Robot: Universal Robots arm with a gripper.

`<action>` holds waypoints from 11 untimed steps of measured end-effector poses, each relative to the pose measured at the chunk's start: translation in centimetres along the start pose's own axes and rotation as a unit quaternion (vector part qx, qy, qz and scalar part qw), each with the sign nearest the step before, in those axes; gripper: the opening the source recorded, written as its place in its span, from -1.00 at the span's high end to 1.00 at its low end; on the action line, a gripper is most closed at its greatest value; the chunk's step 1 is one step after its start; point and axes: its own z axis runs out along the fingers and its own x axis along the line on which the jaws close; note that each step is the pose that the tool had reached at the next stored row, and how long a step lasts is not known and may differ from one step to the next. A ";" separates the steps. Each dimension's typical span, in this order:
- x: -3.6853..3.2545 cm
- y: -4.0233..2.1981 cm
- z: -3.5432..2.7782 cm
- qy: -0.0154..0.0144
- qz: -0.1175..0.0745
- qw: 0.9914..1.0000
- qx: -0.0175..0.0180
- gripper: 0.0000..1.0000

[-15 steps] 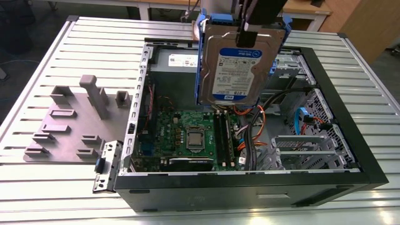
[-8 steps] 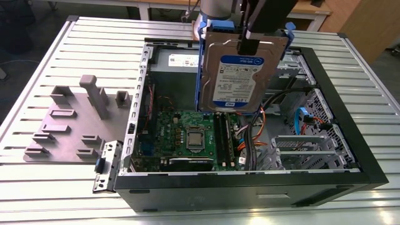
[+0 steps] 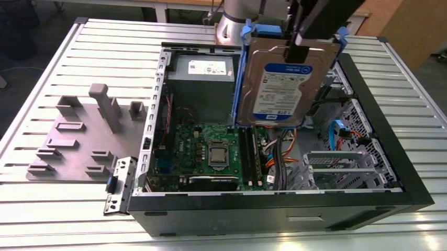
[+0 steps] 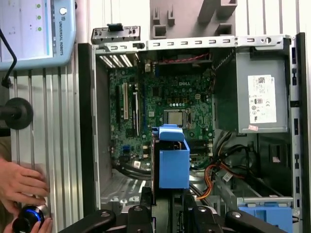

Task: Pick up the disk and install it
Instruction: 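Pick up the disk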

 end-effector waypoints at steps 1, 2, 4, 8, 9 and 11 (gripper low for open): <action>-0.02 -0.40 0.00 0.000 0.000 1.000 0.000 0.31; -0.04 -0.80 0.00 0.000 0.000 1.000 0.000 0.31; -0.07 -1.24 0.00 0.000 0.000 1.000 -0.001 0.31; -0.07 -1.27 0.00 0.000 0.000 1.000 -0.001 0.31; -0.07 -1.27 0.00 0.000 0.000 1.000 -0.001 0.31; -0.07 -1.27 0.00 0.000 0.000 1.000 -0.001 0.31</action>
